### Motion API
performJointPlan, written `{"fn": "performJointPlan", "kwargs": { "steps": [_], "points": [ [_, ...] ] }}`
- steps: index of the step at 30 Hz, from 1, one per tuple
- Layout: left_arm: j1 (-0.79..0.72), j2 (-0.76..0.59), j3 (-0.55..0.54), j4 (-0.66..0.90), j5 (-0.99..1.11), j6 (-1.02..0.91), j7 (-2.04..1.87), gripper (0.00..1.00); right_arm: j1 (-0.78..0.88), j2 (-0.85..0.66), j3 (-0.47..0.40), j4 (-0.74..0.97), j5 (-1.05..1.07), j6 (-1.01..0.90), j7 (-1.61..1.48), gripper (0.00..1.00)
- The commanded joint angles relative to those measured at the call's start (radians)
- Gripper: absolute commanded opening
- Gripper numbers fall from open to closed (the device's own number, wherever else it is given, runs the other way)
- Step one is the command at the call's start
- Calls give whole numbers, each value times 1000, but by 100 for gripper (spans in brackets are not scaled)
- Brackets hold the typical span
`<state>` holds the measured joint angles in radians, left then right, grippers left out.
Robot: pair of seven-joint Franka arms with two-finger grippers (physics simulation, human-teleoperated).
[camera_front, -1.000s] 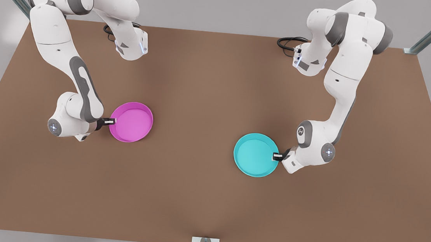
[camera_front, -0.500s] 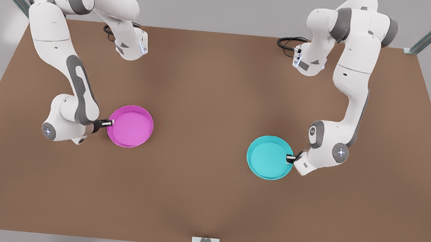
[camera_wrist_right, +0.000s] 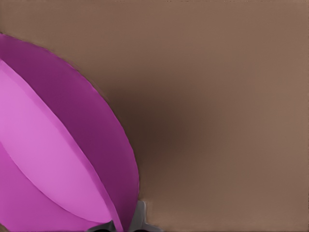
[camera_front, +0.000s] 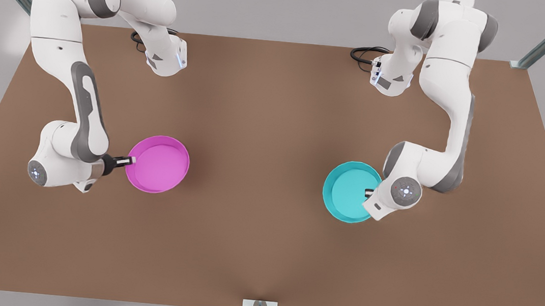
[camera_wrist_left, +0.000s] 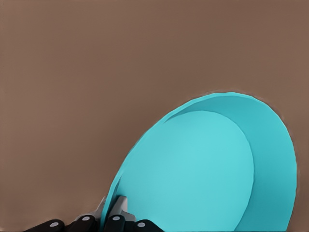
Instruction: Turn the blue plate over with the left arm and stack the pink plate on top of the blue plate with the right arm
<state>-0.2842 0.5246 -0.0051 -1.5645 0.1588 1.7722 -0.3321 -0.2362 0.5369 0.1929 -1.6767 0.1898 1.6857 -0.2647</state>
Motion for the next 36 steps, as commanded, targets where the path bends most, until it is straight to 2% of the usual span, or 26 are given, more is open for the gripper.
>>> {"fn": "performJointPlan", "kwargs": {
  "steps": [1,7,12,17,27,31,36],
  "points": [
    [-3,0,1,0,68,-10,-13,21,1,0,0,2,-6,0,1,21],
    [-161,2,7,44,317,-204,-180,21,3,8,-1,20,-7,5,8,21],
    [-285,12,10,72,527,-362,-252,21,9,100,-4,22,-32,58,9,21],
    [-440,43,8,72,680,-493,-331,21,1,126,-4,18,-32,58,9,21],
    [-704,239,8,72,938,-815,-390,21,11,143,-9,18,-55,89,13,21],
    [-803,368,8,164,966,-833,-395,21,11,153,-10,19,-76,111,16,21],
    [-840,477,8,235,967,-837,-397,21,9,169,-9,19,-76,124,15,21]
  ]
}}
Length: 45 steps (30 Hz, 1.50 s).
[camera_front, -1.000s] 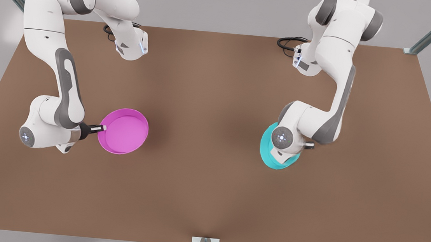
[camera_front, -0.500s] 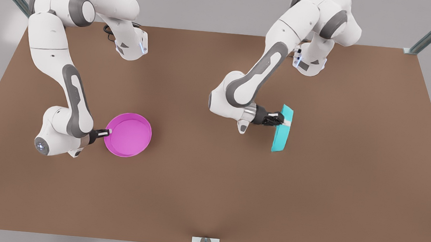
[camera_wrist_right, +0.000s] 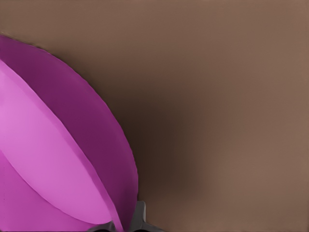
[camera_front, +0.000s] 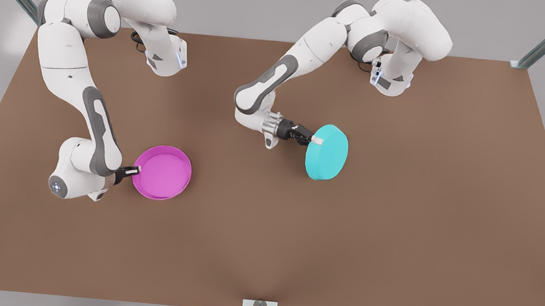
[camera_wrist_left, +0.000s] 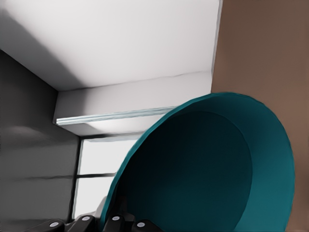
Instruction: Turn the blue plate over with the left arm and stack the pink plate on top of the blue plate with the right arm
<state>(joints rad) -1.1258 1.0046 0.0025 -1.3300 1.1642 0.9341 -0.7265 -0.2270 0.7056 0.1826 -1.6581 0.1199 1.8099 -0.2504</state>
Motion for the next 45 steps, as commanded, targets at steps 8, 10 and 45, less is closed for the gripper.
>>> {"fn": "performJointPlan", "kwargs": {
  "steps": [8,10,45],
  "points": [
    [0,29,-2,41,-51,3,-2,100,1,2,2,-2,-6,0,2,21],
    [-2,35,-4,43,-58,3,-4,100,1,6,2,-2,-6,9,2,21],
    [1118,-893,-18,-169,-1123,497,745,100,1,-72,270,18,84,-15,171,21]
  ]
}}
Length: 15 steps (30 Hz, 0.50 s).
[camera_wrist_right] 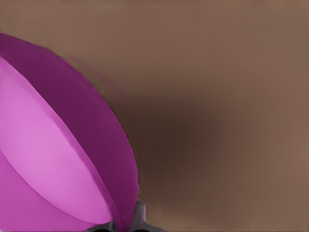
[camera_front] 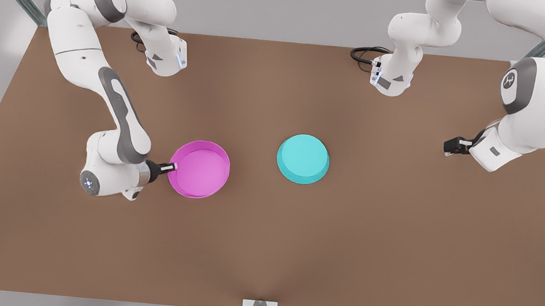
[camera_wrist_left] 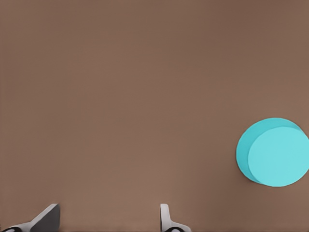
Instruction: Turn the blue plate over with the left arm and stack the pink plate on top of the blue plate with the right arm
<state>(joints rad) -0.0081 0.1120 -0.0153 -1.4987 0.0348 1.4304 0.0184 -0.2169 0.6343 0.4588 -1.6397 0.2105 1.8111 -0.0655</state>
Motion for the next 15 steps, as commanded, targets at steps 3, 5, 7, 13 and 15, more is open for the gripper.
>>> {"fn": "performJointPlan", "kwargs": {
  "steps": [3,5,7,13,15],
  "points": [
    [2,0,0,0,7,-1,0,100,100,1,8,0,30,54,118,21],
    [2,0,0,0,7,-2,0,100,160,1,15,0,50,76,164,21],
    [4,0,0,0,7,-4,2,100,217,1,28,-2,76,99,196,21],
    [7,0,0,0,7,-8,5,100,375,8,28,-23,104,201,282,21],
    [8,0,0,0,7,-7,6,100,424,8,28,-22,105,229,328,21]
  ]
}}
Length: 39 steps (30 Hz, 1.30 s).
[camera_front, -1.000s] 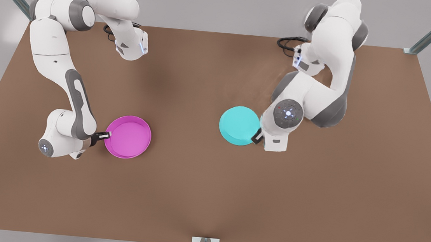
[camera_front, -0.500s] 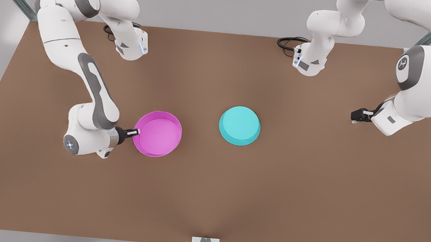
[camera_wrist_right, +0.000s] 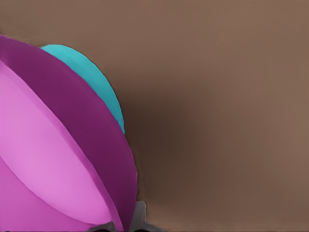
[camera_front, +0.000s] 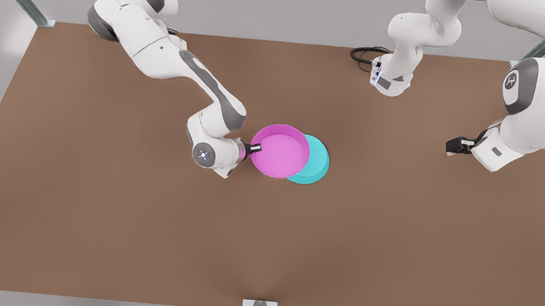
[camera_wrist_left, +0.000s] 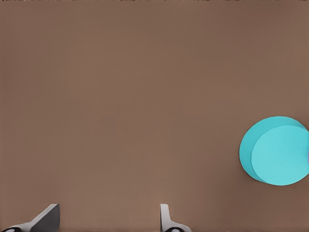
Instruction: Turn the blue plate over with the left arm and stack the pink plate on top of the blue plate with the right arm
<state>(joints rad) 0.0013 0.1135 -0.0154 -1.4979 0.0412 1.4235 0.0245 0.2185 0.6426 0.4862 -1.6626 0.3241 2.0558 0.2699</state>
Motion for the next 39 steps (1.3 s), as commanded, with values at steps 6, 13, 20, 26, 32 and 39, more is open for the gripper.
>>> {"fn": "performJointPlan", "kwargs": {
  "steps": [6,13,20,26,32,39],
  "points": [
    [8,6,0,1,0,0,-2,100,71,0,0,-31,15,87,60,21],
    [11,8,0,1,0,2,-2,100,142,63,0,-11,21,215,95,21],
    [11,9,0,1,0,2,0,100,151,112,-5,15,16,233,95,21],
    [11,14,0,1,0,5,0,100,153,126,-3,34,24,233,97,84],
    [11,12,0,1,0,3,-2,100,153,124,-5,37,20,231,95,100],
    [9,12,-5,2,2,2,-2,100,-194,-60,-29,564,-431,-563,60,100]
  ]
}}
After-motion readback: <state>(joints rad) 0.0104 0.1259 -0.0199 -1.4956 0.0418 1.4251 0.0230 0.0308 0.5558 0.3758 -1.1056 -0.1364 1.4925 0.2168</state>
